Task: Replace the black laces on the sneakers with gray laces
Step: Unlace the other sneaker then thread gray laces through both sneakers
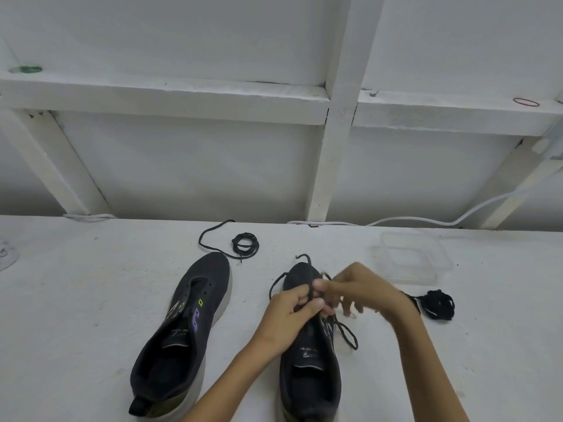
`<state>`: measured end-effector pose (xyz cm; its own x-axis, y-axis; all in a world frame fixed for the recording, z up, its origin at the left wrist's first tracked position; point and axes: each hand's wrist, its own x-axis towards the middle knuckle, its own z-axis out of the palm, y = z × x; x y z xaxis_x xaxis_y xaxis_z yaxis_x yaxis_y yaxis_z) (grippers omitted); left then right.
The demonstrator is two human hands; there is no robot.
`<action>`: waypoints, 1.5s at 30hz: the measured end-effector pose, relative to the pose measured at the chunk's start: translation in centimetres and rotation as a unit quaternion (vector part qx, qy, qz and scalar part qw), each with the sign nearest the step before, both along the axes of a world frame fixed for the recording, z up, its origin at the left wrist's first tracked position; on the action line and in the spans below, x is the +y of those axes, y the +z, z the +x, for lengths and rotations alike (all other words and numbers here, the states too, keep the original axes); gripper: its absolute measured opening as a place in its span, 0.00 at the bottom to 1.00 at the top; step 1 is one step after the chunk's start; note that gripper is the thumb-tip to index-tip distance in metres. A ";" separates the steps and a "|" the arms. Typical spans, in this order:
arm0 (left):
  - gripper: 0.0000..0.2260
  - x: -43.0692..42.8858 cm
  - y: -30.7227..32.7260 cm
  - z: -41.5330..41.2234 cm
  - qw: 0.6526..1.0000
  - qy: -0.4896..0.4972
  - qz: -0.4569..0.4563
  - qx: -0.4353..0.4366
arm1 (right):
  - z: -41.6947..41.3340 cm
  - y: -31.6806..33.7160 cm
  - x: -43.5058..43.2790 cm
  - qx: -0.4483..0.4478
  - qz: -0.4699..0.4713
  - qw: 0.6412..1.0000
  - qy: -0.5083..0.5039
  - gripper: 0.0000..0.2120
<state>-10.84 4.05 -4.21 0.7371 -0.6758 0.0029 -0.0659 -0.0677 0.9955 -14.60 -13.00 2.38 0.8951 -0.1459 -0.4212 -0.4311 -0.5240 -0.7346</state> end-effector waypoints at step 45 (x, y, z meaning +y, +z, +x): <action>0.21 0.8 0.8 1.4 0.989 -0.049 0.129 -0.057 | 0.0 1.9 2.9 -0.293 0.186 0.926 -0.147 0.08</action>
